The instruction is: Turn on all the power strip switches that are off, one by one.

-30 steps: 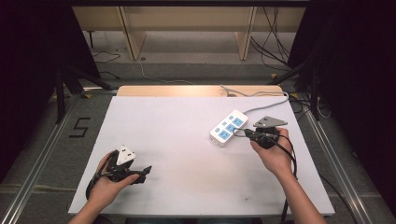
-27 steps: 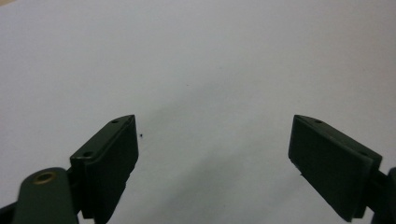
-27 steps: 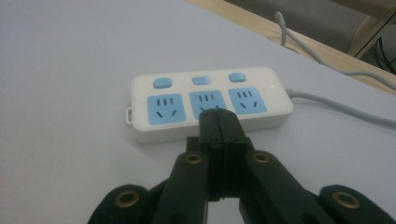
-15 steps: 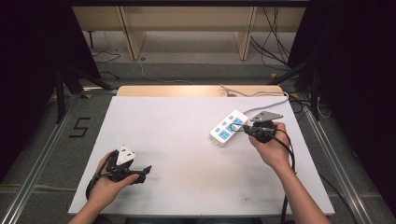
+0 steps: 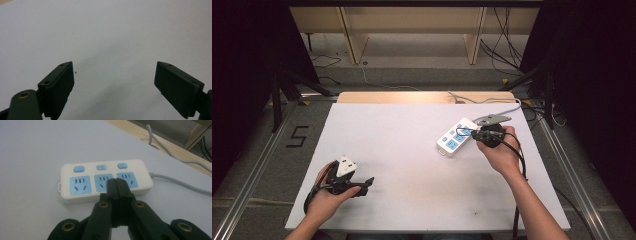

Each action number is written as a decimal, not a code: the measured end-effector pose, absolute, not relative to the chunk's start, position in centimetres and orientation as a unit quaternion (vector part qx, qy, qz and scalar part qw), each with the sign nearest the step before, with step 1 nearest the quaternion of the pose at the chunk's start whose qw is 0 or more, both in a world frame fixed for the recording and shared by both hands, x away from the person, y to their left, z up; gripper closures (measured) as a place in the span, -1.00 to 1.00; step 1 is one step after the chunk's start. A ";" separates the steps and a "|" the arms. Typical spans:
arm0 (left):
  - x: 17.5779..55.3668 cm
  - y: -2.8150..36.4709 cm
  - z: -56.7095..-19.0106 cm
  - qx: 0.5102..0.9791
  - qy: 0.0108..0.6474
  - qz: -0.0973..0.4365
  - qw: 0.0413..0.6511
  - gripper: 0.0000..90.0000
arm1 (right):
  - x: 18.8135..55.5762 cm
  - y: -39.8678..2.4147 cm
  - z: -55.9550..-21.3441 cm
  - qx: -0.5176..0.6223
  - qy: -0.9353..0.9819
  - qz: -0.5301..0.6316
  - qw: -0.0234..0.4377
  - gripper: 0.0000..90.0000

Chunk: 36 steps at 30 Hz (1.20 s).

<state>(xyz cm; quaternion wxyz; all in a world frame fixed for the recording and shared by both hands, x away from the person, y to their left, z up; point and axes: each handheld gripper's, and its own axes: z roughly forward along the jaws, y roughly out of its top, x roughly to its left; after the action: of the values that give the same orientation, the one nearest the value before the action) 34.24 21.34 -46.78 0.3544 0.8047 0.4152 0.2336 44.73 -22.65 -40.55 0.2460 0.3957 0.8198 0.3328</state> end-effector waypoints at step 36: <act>34.2 21.3 -46.8 0.805 0.415 0.234 0.354 -0.64 | 48.2 -20.6 -40.0 0.387 0.836 0.307 0.240 1.00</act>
<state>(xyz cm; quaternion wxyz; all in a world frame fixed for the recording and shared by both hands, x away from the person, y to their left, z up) 34.22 21.31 -46.79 0.3540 0.8049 0.4148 0.2338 48.15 -20.65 -40.02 0.2403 0.3870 0.8357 0.3066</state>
